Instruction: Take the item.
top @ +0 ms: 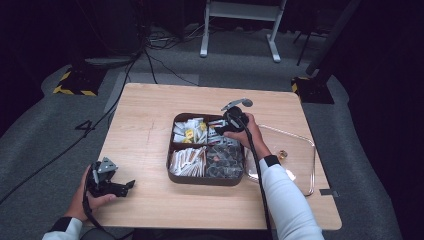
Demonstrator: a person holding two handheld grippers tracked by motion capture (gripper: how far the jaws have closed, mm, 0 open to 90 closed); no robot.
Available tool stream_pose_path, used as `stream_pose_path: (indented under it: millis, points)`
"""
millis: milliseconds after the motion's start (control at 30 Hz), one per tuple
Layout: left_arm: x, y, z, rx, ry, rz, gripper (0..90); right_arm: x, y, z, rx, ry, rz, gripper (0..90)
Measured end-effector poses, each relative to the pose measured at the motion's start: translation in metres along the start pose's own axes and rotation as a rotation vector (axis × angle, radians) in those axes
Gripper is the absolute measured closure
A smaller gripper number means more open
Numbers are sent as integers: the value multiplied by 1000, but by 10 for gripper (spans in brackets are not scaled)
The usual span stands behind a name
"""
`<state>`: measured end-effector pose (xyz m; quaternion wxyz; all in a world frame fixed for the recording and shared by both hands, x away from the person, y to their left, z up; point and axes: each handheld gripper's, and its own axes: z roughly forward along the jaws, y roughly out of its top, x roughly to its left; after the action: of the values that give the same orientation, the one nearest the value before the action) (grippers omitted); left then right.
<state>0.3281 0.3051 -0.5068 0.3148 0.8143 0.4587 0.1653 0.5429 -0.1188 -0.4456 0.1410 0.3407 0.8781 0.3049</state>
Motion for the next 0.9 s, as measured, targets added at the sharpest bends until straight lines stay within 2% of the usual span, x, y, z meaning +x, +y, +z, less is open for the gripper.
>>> stream_pose_path:
  millis: [67,133,333,400,433,500,567,633,700,833,900]
  points:
    - [0,0,0,-1,0,1,5,-4,-2,2,-12,27,27,299]
    - [0,0,0,-1,-1,1,5,-5,-3,4,-10,46,31,278]
    - [0,0,0,-2,-1,1,5,-1,-1,4,-1,48,-16,268]
    - [0,0,0,-1,-2,1,5,0,0,2,-22,79,-16,286]
    - [0,0,0,-1,-2,2,5,0,1,0,-38,110,-6,308]
    - [0,0,0,-2,-4,-3,5,3,2,-2,-63,137,-2,291]
    - [0,0,0,-2,-4,-3,5,5,4,0,-64,112,-16,320]
    - [0,0,0,-2,-4,-3,5,5,5,0,-50,101,-4,340]
    - [0,0,0,-1,-4,-2,5,5,5,-2,-59,118,2,362]
    - [0,0,0,-1,-4,0,5,13,9,-2,-62,145,-38,511]
    - [0,0,0,-2,-3,-1,5,17,10,2,-37,143,-64,539]
